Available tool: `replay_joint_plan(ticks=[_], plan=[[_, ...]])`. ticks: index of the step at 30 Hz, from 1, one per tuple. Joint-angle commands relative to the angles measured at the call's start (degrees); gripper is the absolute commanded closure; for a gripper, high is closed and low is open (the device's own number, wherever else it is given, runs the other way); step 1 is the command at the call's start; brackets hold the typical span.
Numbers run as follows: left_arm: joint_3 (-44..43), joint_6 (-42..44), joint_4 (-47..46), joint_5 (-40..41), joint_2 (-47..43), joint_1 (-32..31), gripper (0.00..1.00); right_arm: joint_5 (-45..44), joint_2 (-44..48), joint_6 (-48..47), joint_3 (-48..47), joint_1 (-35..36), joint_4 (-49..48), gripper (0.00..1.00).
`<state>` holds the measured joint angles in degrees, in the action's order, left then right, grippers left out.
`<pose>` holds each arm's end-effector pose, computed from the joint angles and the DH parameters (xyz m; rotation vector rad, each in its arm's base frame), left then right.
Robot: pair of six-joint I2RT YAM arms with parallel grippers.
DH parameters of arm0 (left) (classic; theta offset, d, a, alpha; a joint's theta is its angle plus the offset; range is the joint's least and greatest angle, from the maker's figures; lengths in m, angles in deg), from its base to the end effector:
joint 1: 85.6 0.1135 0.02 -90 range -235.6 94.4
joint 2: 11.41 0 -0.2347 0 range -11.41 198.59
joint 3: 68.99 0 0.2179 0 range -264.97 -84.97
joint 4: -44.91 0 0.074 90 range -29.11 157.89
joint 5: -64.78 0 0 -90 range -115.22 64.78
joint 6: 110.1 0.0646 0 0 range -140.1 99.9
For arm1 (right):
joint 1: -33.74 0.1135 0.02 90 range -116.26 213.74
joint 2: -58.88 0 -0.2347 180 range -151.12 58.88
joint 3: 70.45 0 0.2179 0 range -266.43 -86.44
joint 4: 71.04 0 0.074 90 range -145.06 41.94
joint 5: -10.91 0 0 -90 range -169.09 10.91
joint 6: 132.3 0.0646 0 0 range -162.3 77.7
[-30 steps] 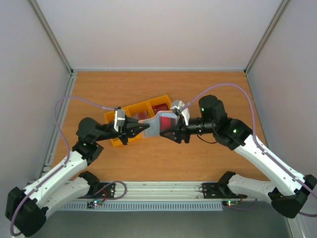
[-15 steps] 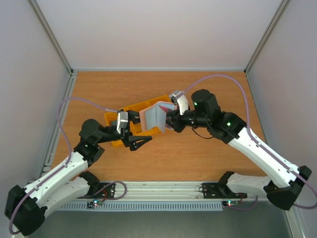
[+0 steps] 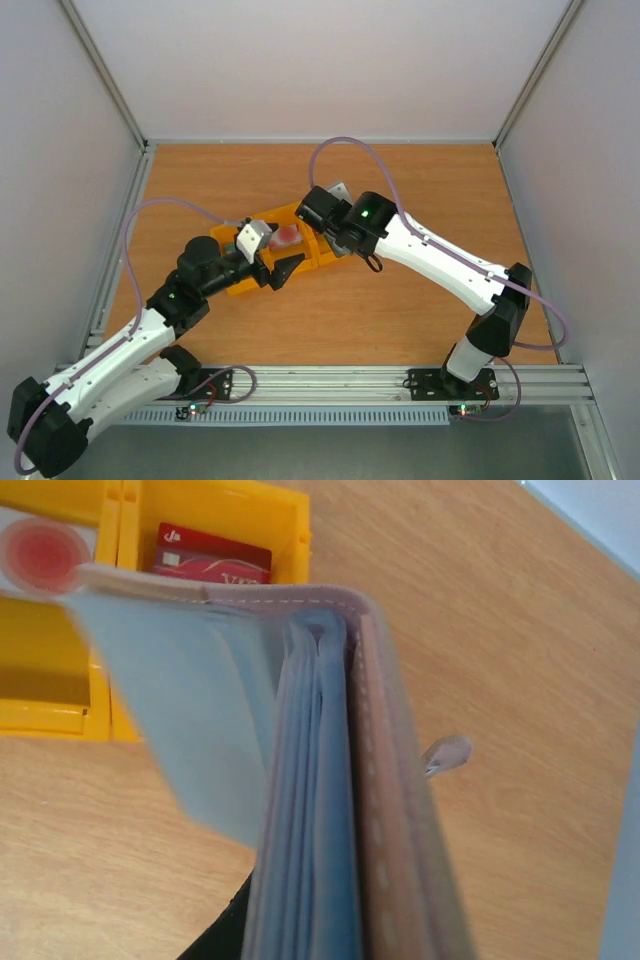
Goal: Take the credit cards out of the card holder
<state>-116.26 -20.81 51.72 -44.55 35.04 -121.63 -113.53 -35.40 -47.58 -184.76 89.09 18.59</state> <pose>0.1576 -0.1410 0.2726 0.7675 1.5476 -0.7606 0.1930 0.2150 0.3029 -1.1529 2.2508 -0.5168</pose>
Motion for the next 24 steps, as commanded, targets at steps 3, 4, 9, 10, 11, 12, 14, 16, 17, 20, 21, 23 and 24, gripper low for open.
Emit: replay_joint_plan(ticks=[3, 4, 9, 10, 11, 12, 14, 16, 17, 20, 21, 23, 24], plan=[[-0.01, -12.59, 3.38, -1.36, 0.41, 1.21, 0.01, 6.33, 0.92, -1.72, -3.79, 0.43, -1.14, 0.99], [0.45, -15.32, 1.28, -2.5, 0.6, 1.33, 0.01, 9.2, 1.23, -3.08, -3.53, 0.5, -2.36, 0.99], [2.04, -24.23, -4.27, -4.27, 1.73, 3.62, 0.01, 25.79, 9.49, -8.64, 3.96, 0.61, -13.78, 0.99], [2.42, -24.6, -4.54, -5.02, 1.79, 4.14, 0.01, 30.08, 11.85, -9.69, 6.27, 0.57, -16.35, 0.99], [2.69, -24.69, -4.73, -5.95, 1.67, 4.55, 0.01, 34.94, 14.31, -10.97, 8.56, 0.47, -19.36, 0.99], [3.1, -24.62, -5.17, -7.16, 1.52, 4.78, 0.01, 39.83, 16.45, -11.97, 11.37, 0.39, -22.08, 0.99], [4.09, -23.7, -8.73, -12.81, 1.05, 4.92, 0.0, 48.56, 19.99, -13.86, 14.63, 0.2, -26.25, 0.99], [4.43, -22.36, -13.15, -19.89, 0.68, 4.96, 0.01, 54.7, 21.93, -15.71, 16.29, 0.19, -27.76, 0.99], [4.4, -22.61, -15.06, -22.68, 0.59, 4.92, 0.02, 56.91, 22.67, -16.81, 16.83, 0.19, -28.1, 0.99], [4.1, -22.72, -22.06, -31.63, 0.29, 4.92, 0.1, 60.71, 24.39, -18.55, 18.58, -0.31, -29.62, 0.99], [3.99, -22.59, -23.75, -32.85, 0.22, 4.92, 0.15, 61.94, 24.6, -18.66, 18.89, -0.7, -30.03, 0.99], [3.63, -21.49, -25.63, -34.04, 0.29, 4.92, 0.3, 64.4, 24.86, -19.06, 19.14, -1.3, -30.42, 0.99], [3.54, -20.13, -26.32, -35.07, 0.14, 4.92, 0.4, 65.16, 25.16, -19.32, 19.44, -1.52, -30.78, 0.99]])
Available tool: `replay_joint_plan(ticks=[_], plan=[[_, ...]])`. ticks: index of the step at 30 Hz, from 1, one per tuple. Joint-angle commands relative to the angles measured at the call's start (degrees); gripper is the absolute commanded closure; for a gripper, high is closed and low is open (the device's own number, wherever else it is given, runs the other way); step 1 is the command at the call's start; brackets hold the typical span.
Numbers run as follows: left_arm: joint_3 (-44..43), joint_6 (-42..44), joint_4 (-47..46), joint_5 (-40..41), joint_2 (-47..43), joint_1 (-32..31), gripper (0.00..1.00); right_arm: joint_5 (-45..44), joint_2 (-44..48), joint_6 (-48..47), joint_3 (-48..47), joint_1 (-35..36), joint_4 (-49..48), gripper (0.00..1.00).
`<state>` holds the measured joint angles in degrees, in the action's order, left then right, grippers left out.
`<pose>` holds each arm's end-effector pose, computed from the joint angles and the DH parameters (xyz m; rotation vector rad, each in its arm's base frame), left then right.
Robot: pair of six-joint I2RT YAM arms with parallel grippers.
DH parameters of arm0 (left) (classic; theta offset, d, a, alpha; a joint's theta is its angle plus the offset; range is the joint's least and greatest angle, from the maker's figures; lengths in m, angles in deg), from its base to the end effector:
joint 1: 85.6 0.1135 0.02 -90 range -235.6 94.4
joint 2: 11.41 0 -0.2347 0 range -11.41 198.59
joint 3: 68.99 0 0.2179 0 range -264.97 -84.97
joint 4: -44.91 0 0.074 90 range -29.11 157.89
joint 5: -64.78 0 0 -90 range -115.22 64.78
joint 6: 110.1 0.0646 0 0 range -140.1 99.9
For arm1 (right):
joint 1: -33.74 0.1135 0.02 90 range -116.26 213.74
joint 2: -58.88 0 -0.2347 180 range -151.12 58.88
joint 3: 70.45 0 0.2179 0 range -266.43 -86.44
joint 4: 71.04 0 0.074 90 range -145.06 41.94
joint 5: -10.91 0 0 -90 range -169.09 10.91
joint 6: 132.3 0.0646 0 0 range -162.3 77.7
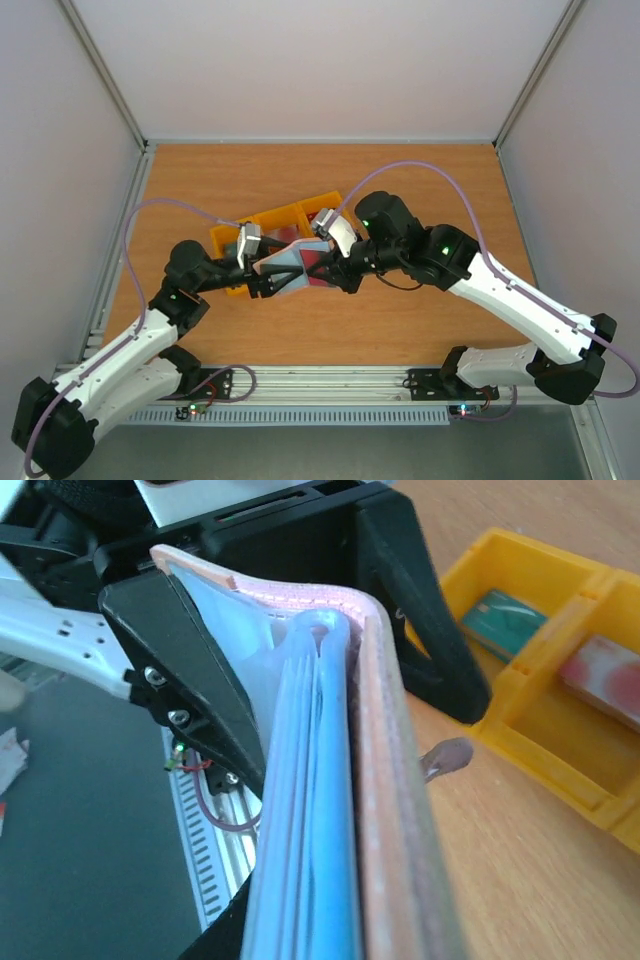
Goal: Take the credit cards out of the card holder
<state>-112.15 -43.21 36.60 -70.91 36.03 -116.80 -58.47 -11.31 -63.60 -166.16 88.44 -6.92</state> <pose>0.1449 -0.1418 0.2785 0.7997 1.4809 -1.3258 0.1214 0.2108 0.3443 -1.5630 1.6759 0.7135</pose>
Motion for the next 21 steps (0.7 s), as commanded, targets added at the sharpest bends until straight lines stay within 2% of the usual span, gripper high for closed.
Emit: replay_joint_plan(ticks=[1, 3, 4, 8, 10, 14, 19, 21], plan=[[-0.59, 2.85, -11.66, -9.1, -0.91, 0.09, 0.56, 10.6, 1.48, -3.41, 1.33, -1.16, -5.79, 0.99], [-0.53, 3.73, -11.89, -9.47, -0.95, 0.09, 0.9, 12.26, 2.52, -3.43, 2.63, -2.43, -7.05, 0.98], [-0.59, 3.88, -11.67, -9.51, -1.02, 0.09, 0.98, 13.39, 3.12, -3.52, 3.43, -3.27, -7.62, 0.94], [-0.57, 3.95, -10.24, -8.84, -1.68, 0.11, 1.0, 16.79, 7.51, -3.75, 7.96, -8.07, -9.84, 0.65], [-0.49, 4.07, -10.02, -8.72, -1.95, 0.09, 1.0, 18.56, 9.13, -3.77, 10.51, -11.01, -9.83, 0.55], [-0.65, 4.47, -9.39, -9.0, -1.84, 0.09, 1.0, 20.27, 9.96, -3.6, 12.59, -13.37, -9.39, 0.52], [-0.99, 5.46, -7.93, -9.58, -1.38, 0.09, 1.0, 24.65, 8.19, -3.34, 11.28, -13.43, -10.4, 0.44], [-0.67, 5.32, -8.47, -9.61, -1.06, 0.09, 1.0, 27.94, 6.0, -3.59, 9.76, -13.46, -10.16, 0.52]])
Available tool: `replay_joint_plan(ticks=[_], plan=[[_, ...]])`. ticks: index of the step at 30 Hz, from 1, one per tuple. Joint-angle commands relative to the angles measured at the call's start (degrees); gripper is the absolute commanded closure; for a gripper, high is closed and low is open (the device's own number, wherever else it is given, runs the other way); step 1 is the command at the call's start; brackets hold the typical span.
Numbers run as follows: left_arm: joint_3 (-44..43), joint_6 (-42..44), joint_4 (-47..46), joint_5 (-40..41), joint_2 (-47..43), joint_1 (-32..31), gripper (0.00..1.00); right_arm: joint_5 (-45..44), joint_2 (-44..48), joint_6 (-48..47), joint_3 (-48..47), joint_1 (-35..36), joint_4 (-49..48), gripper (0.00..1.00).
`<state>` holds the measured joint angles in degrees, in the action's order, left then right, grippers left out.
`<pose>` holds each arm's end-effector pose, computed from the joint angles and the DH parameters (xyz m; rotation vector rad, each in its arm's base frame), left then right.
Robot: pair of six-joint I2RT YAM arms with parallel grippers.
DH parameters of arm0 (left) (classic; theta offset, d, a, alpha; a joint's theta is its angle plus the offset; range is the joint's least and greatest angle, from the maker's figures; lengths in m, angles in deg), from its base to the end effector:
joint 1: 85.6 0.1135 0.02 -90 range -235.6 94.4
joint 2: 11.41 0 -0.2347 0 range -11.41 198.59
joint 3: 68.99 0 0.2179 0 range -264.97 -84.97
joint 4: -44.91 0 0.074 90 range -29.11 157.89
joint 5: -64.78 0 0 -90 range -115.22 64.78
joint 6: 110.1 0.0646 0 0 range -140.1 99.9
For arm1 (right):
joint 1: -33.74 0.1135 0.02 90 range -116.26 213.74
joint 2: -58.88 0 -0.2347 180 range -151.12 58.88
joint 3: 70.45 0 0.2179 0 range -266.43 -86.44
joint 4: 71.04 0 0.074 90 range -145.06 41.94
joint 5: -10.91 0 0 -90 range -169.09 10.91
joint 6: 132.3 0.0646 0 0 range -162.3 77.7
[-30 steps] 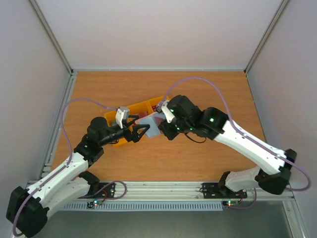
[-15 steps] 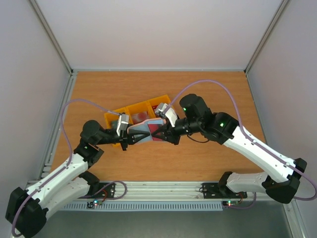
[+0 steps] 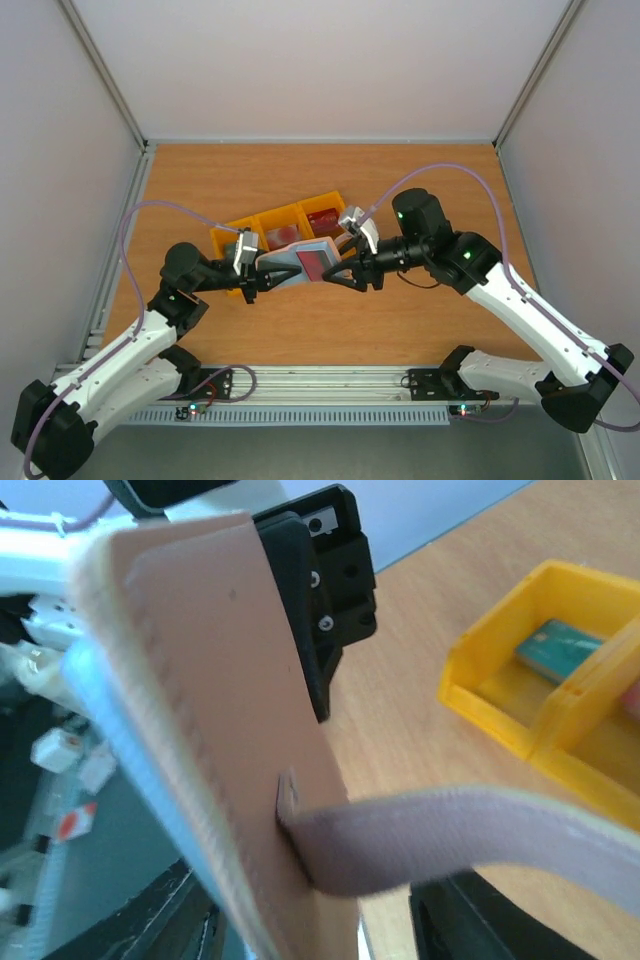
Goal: Take the credit cards out of the card holder
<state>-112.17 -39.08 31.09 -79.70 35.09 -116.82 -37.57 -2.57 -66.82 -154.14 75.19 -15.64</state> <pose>0.1315 -0.1412 0.2915 0.9950 1.2792 -1.3453 0.1305 0.1724 0.3352 -1.4946 1.5168 0.9483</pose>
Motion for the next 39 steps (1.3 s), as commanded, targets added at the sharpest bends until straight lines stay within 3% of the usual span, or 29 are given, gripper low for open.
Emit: replay_joint_plan(ticks=[1, 4, 5, 8, 9, 11, 13, 16, 17, 20, 24, 27, 29, 31, 34, 39], plan=[[-0.4, 0.87, -3.28, -0.81, -0.1, 0.12, 1.0, 8.44, -4.04, -0.69, -3.2, -0.17, -1.0, 0.6], [-0.6, 1.36, -0.89, -0.33, -0.84, 0.11, 1.0, 10.37, -5.38, -1.91, -4.29, -0.17, -0.4, 0.93], [-0.72, 1.88, -0.03, -0.13, -1.22, 0.11, 1.0, 10.45, -4.98, -2.02, -3.84, -0.19, -0.95, 0.98], [-0.39, 2.83, 2.42, 1.26, -2.54, 0.67, 0.97, 8.41, -2.8, -1.23, -1.47, -0.23, -3.44, 0.99], [0.04, 2.88, 3.48, 2.54, -3.25, 1.09, 0.85, 6.27, -1.78, -0.69, -0.78, -0.34, -3.69, 0.99], [0.7, 3.28, 7.23, 6.17, -5.83, 1.86, 0.52, 2.3, -0.42, 0.94, 0.87, -1.11, -3.83, 0.99], [0.35, 6.28, 12.97, 12.12, -8.08, 2.15, 0.43, 0.16, 1.03, 2.83, 2.51, -2.56, -4.34, 0.99], [-1.3, 10.89, 18.36, 26.76, -9.71, 4.47, 0.43, -1.73, 3.57, 5.37, 5.19, -4.58, -7.17, 0.99], [-1.45, 10.26, 18.23, 28.08, -10.01, 6.61, 0.44, -2.36, 4.35, 6.31, 6.07, -5.05, -8.85, 0.99], [-1.33, 9.05, 16.23, 22.81, -11.59, 11.01, 0.48, -8.85, 3.96, 9.69, 6.18, -5.18, -11.51, 0.99], [-4.06, 2.88, 20.11, 17.69, -12.7, 14.02, 0.5, -24.09, -1.0, 12.3, 1.85, -5.09, -6.9, 0.99], [-3.26, 0.05, 13.27, 1.01, -13.09, 15.08, 0.53, -30.93, -3.32, 13.41, 0.42, -3.96, -6.43, 0.99], [-2.46, -4.39, 5.13, -5.85, -12.53, 14.72, 0.53, -33.28, -5.32, 12.13, -0.88, -1.19, -6.62, 0.99], [-3.56, -10.8, 5.87, -5.64, -10.95, 14.0, 0.53, -35.28, -7.0, 10.22, -2.12, 2.36, -7.56, 0.99], [-4.5, -12.59, 8.86, -3.37, -8.84, 11.17, 0.54, -35.13, -8.85, 8.35, -3.99, 6.36, -9.34, 0.99], [-4.11, -14.09, 12.42, 3.55, -5.16, 7.23, 0.54, -24.33, -9.92, 6.63, -5.02, 7.77, -12.13, 0.99]])
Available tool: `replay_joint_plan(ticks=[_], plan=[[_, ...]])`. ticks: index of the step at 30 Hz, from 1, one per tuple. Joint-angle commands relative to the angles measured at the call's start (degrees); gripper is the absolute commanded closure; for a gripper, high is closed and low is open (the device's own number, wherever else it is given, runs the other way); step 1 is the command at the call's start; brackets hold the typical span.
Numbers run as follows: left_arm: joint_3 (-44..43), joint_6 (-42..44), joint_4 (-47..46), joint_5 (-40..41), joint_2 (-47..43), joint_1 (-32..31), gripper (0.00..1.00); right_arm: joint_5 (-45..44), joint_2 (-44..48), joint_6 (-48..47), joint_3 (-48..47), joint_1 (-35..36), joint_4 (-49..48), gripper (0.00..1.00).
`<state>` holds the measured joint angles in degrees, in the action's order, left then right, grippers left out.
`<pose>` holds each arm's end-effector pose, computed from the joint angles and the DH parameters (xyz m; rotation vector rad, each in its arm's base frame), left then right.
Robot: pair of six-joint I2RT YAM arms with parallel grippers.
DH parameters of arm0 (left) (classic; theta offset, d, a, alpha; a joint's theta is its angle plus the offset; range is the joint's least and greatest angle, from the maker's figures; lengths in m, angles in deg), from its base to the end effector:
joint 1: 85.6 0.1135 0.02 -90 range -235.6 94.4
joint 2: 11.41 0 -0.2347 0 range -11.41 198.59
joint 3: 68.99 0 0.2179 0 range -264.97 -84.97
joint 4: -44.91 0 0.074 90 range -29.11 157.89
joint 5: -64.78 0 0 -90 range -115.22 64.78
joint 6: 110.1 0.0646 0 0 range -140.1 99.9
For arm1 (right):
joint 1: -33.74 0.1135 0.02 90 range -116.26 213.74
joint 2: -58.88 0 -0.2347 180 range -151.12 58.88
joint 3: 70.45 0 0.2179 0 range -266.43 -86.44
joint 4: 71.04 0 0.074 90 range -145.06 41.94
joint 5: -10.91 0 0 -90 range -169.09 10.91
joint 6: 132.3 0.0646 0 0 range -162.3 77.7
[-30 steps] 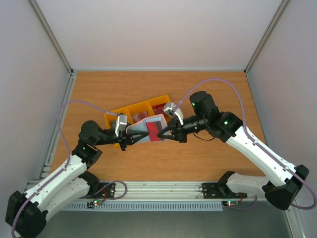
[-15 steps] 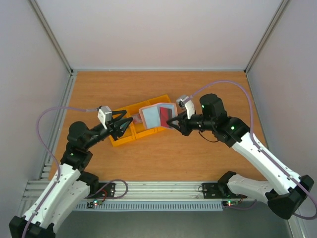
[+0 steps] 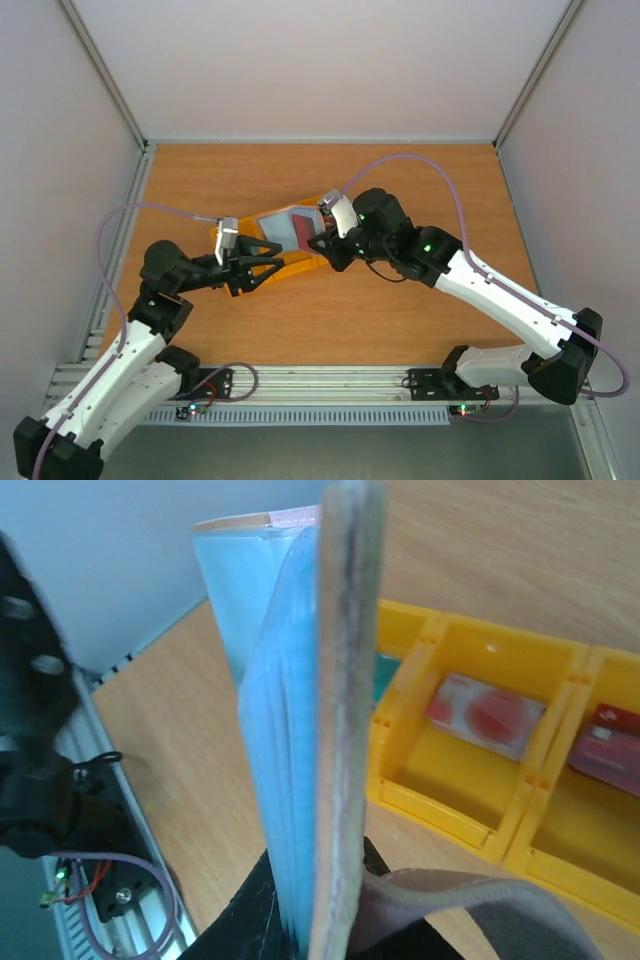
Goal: Take the credit cards out of the card holder
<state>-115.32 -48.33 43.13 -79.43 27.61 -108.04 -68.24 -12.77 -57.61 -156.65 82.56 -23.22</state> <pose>0.1317 -0.1111 0.3066 0.7716 1.4464 -1.3556 0.1699 0.2127 0.3156 -1.2559 1.7936 0.5392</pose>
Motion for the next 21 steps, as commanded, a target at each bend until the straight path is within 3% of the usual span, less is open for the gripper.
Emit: replay_joint_plan(ticks=[1, 8, 14, 21], plan=[[-0.55, -6.08, 0.93, 4.65, 2.81, -1.56, 0.54, 9.43, 0.4, -3.06, -2.51, 0.38, -4.17, 0.99], [-0.41, -3.04, 2.54, 5.33, 2.19, -1.66, 0.62, 19.41, 0.19, -6.33, -1.55, 0.84, -3.1, 0.99], [-1.07, -1.34, 7.61, 5.93, 1.83, -1.65, 0.63, 28.2, 2.18, -9.04, 0.43, 1.1, -7.98, 0.99], [-0.61, -0.81, 3.08, 2.87, 1.99, -2.46, 0.66, 33.84, 2.13, -10.81, -0.24, 1.1, -6.65, 0.99]])
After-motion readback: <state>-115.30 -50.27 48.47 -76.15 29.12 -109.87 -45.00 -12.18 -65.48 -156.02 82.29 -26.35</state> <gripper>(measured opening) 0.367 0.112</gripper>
